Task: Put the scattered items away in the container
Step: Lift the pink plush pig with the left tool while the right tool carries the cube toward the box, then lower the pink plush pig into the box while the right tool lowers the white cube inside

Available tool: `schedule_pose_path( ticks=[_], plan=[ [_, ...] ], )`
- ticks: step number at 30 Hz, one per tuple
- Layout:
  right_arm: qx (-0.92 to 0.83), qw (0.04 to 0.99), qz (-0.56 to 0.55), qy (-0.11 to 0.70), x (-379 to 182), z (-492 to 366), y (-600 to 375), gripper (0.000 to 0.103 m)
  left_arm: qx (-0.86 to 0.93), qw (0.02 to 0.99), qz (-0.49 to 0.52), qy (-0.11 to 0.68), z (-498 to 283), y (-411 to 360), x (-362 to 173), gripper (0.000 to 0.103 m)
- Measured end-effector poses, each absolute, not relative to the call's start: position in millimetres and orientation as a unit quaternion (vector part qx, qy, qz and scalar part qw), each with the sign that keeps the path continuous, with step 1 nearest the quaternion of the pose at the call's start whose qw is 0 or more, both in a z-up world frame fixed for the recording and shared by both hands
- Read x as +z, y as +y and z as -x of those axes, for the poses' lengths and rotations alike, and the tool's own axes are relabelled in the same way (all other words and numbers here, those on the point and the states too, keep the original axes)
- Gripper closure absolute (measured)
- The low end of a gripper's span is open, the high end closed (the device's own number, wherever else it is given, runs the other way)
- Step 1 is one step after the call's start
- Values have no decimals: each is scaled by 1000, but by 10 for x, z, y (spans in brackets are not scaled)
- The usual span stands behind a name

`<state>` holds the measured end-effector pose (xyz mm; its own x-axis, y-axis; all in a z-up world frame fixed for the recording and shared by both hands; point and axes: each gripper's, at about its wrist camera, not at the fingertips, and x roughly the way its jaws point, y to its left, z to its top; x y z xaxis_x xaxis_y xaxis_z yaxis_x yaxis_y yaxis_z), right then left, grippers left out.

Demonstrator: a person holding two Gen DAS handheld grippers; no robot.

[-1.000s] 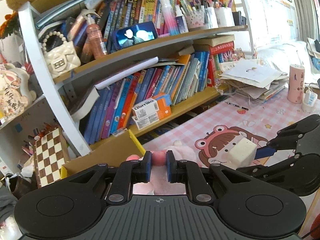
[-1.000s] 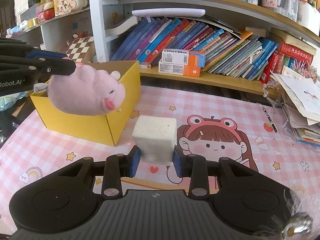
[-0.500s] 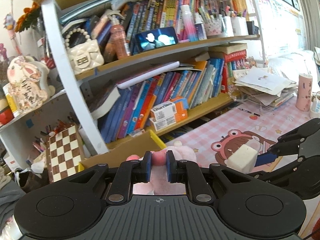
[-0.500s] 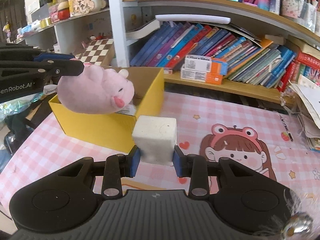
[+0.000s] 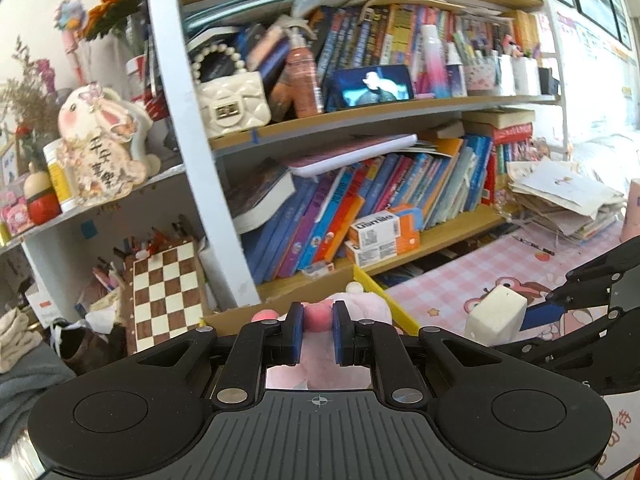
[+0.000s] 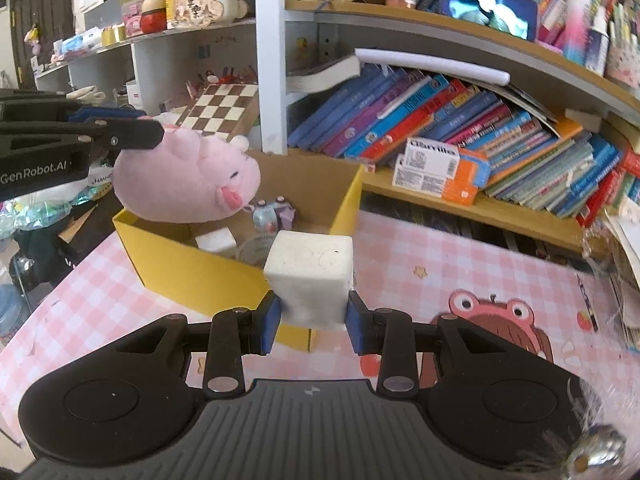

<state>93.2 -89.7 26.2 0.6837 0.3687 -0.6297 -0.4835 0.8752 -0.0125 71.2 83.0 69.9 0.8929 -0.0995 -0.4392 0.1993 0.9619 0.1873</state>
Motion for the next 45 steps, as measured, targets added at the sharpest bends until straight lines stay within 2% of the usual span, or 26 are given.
schedule_pose_path(
  ticks=[23,45],
  plan=[
    [259,901,121,327,255,-1640,-312,71,-44,963,-77,255,-1389,1318,282,90],
    [280,872,159,368,-124,-2425,81,70,-35,945,-110,308,-2205,1362,-187,89]
  ],
)
